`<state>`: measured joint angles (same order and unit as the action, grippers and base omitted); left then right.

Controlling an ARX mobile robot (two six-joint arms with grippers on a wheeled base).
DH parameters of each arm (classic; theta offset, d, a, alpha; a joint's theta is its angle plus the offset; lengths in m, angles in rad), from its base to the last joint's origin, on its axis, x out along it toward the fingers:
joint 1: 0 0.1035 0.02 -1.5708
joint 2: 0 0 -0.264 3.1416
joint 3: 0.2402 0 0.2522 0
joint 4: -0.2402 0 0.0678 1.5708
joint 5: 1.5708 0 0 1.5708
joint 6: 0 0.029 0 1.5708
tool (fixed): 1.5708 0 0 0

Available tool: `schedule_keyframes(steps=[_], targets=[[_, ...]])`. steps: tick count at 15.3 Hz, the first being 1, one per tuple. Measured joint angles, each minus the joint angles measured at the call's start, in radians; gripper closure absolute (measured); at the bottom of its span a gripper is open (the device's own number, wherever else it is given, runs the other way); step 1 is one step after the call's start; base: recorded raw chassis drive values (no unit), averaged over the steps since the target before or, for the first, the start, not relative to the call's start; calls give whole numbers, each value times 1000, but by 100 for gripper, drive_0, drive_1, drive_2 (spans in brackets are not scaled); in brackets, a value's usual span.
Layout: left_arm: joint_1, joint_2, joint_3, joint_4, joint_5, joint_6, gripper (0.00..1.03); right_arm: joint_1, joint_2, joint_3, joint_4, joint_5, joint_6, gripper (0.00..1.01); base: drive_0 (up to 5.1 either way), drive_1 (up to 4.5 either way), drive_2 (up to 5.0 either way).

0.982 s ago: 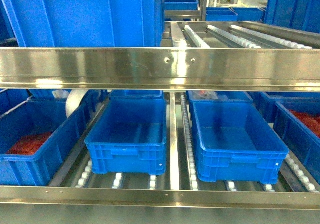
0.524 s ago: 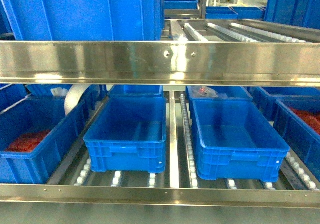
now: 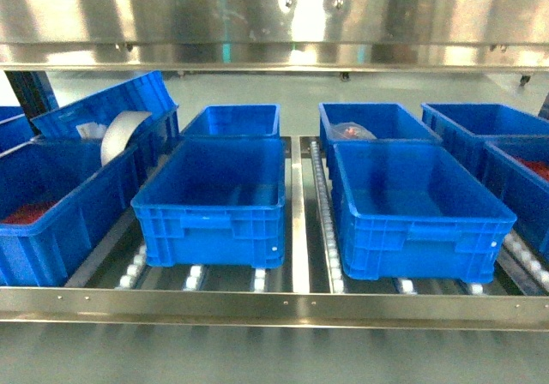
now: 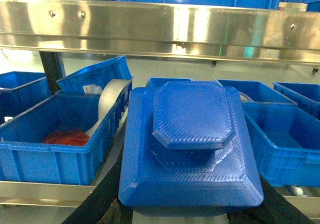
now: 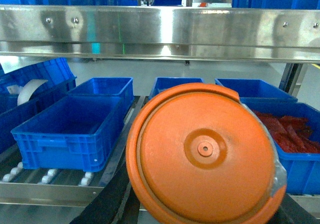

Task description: Sort blue parts and orange caps into right shelf containers

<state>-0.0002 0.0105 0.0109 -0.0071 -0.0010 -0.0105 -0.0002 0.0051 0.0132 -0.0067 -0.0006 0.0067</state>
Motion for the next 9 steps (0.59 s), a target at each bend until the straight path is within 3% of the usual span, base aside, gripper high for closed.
schedule_keyframes(steps=[9], targets=[[0, 0, 0, 0, 1, 0, 62, 0, 0, 0, 1, 1, 0, 56, 0, 0, 0]])
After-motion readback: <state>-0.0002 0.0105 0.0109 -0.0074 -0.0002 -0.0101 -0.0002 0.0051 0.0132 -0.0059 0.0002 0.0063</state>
